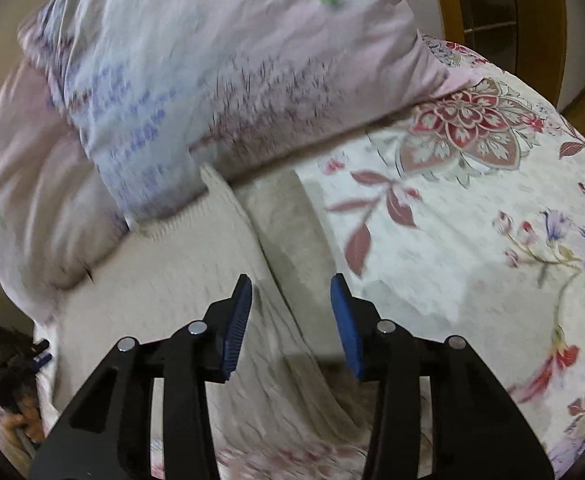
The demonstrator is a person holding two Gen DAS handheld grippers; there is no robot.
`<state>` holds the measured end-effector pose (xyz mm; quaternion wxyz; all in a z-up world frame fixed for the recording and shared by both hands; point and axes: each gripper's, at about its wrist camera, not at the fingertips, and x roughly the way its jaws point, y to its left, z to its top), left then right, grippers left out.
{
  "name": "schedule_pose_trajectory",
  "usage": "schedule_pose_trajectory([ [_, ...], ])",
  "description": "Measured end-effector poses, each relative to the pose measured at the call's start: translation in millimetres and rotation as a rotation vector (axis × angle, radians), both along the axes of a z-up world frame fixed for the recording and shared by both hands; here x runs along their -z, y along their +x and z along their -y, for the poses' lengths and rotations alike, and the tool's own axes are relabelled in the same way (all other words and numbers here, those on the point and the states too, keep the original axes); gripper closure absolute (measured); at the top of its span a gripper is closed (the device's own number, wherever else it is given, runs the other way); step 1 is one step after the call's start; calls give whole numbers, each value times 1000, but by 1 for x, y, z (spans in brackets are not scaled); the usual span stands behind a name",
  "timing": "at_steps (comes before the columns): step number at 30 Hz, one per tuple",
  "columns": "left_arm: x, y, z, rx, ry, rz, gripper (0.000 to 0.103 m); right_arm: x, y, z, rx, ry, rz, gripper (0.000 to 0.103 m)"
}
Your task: Fold small clothes
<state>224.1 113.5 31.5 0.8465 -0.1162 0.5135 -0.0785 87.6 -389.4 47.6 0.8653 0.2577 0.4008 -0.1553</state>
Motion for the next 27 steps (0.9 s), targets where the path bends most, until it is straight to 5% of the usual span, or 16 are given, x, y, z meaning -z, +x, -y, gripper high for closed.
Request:
schedule_pose_trajectory([
  [12,19,-23,5,39,32,-7,66,9,-6,-25,-109,-66,-43,75],
  [14,19,-27,6,44,25,-9,75,11,-4,-28,-129,-77,-54,92],
  [18,17,-28,2,41,-7,-11,88,7,-7,-33,-137,-82,-46,93],
  [27,3,-35,-20,69,-110,12,94,-20,-30,-40,-96,-63,31,93],
])
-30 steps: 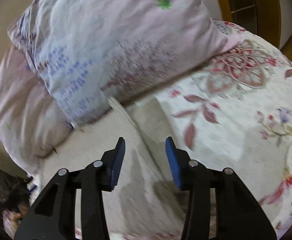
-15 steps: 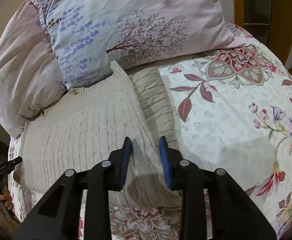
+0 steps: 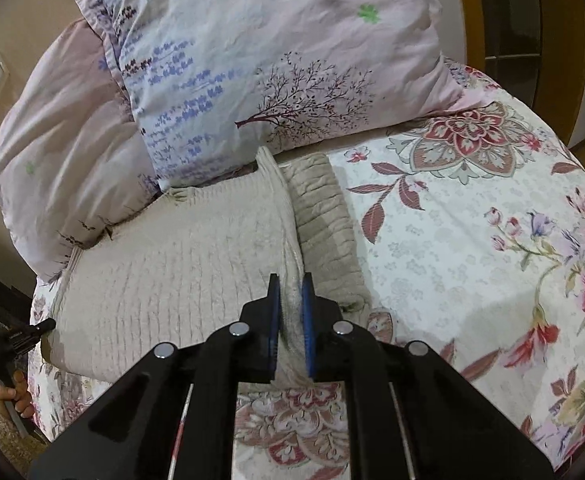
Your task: Fold small clothes
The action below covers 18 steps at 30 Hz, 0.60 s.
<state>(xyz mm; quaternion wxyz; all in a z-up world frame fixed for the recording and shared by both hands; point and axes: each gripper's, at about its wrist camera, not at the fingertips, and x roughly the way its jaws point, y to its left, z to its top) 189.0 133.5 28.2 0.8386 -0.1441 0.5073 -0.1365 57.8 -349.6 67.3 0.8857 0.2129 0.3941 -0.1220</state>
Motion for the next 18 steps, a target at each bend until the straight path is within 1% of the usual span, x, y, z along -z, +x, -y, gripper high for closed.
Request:
schedule_pose_trajectory([
  [2,1,-2,0,16,1,2,94,1,-5,0,10,-5,-10,93],
  [5,7,-5,-2,23,-3,-12,94,13,-6,2,32,-21,-57,93],
  [7,12,-7,-3,20,-6,-21,94,20,-4,3,44,-29,-84,93],
  [10,21,-9,-7,6,-7,-36,94,31,2,2,57,-66,-128,92],
  [12,24,-11,-6,2,1,-28,94,38,8,-1,65,-85,-157,90],
  [15,22,-11,-2,-1,12,-19,94,37,13,-6,67,-119,-170,81],
  [16,21,-11,0,-1,14,-16,93,36,14,-8,63,-126,-169,70],
  [17,19,-13,-1,0,12,-11,92,32,13,-10,62,-142,-164,56],
  [18,15,-15,-1,-1,7,-2,89,29,12,-12,66,-159,-156,52],
])
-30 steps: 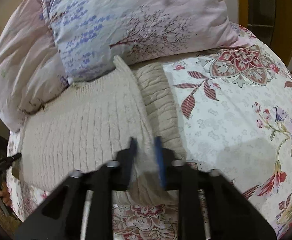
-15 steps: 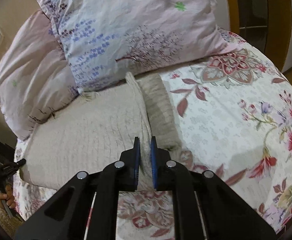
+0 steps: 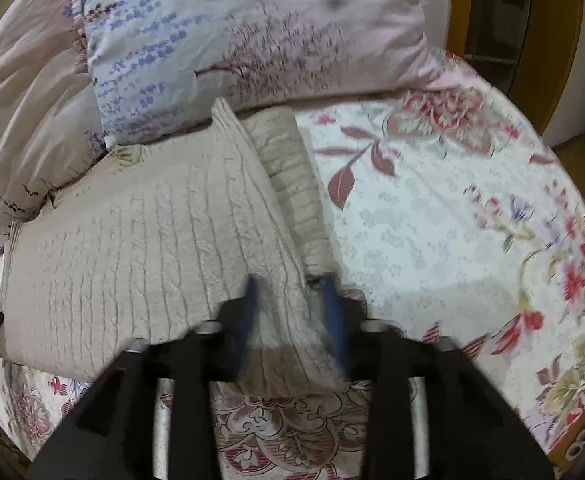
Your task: Fold small clothes
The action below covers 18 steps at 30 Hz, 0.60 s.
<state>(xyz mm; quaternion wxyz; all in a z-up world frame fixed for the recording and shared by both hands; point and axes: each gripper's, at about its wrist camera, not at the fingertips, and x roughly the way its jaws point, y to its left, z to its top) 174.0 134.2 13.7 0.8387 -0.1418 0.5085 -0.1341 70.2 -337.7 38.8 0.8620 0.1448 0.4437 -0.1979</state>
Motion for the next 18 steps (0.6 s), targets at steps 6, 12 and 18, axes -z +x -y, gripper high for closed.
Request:
schedule_pose_trajectory([
  [6,-31,-17,10,13,-1,130,52,-27,-1,-22,-85,-31,121,42],
  [12,-23,-10,46,92,35,98,48,-10,26,-48,-183,-7,64,41],
  [18,0,-5,46,66,55,39,48,14,39,-56,-197,-22,-17,23],
])
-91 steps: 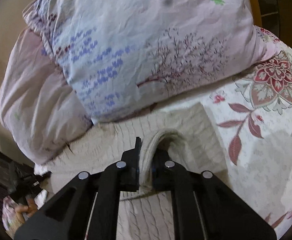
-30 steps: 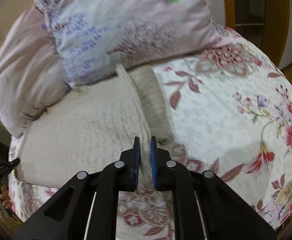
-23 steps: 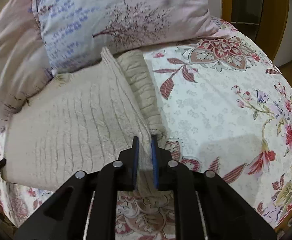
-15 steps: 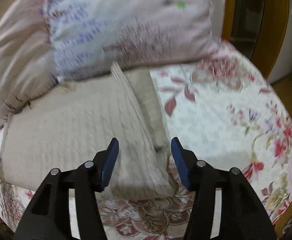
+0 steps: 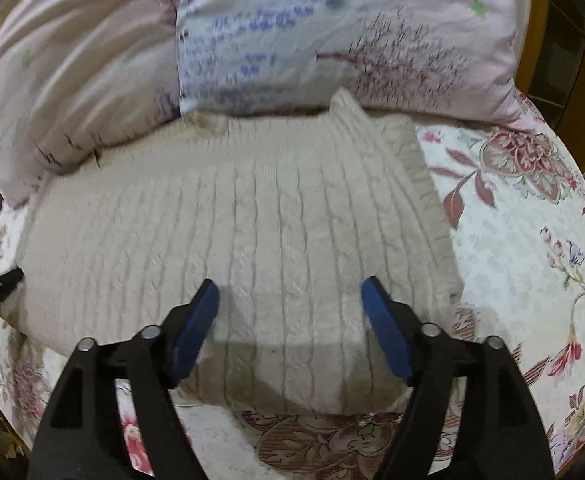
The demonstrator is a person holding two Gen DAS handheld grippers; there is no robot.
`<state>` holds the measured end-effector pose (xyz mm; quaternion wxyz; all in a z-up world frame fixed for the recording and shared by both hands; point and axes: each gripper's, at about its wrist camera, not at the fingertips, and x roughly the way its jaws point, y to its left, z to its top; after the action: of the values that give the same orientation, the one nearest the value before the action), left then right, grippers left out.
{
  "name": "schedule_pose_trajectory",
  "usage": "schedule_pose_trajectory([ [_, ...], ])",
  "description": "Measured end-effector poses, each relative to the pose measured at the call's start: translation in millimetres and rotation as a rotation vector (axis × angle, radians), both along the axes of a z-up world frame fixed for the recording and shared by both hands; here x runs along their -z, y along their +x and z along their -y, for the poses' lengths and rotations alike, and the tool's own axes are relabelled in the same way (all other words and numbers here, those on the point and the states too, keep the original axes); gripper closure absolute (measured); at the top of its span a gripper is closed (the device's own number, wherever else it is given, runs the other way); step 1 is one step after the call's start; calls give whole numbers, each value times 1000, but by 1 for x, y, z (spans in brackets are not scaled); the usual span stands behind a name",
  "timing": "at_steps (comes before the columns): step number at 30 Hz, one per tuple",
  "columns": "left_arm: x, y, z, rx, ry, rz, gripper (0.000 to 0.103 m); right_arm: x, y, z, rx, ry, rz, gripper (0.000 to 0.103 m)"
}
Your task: Fold small clothes
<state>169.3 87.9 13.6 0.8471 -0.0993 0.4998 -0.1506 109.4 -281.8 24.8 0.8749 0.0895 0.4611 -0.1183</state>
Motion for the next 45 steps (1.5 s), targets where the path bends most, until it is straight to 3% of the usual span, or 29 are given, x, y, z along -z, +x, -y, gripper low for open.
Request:
schedule_pose_trajectory([
  [3,-7,1,-6,-7,-42,-7,48,4,2,-7,-21,-20,-13,15],
  [7,-16,14,-38,-109,-139,-6,43,3,3,-5,-10,15,-9,14],
  [10,-11,31,-57,-179,-140,-51,41,2,3,-2,0,42,-5,14],
  [16,10,57,-75,-198,-242,-153,41,0,3,-1,6,59,-3,13],
  [19,13,63,-77,-206,-290,-154,41,-1,2,-2,10,60,-1,13],
  [22,16,67,-71,-195,-339,-171,47,-1,2,-3,11,60,0,12],
  [26,13,66,-59,-202,-324,-151,48,-1,3,-4,10,60,0,12],
  [28,17,68,-57,-210,-386,-184,66,-1,3,-3,10,65,1,12],
  [31,19,68,-49,-228,-416,-203,73,-3,3,-2,15,77,5,12],
  [38,1,65,-46,-245,-515,-195,80,-16,4,-7,-18,92,39,13],
  [45,-35,64,-19,-193,-594,-155,82,-28,11,-18,-79,108,74,13],
])
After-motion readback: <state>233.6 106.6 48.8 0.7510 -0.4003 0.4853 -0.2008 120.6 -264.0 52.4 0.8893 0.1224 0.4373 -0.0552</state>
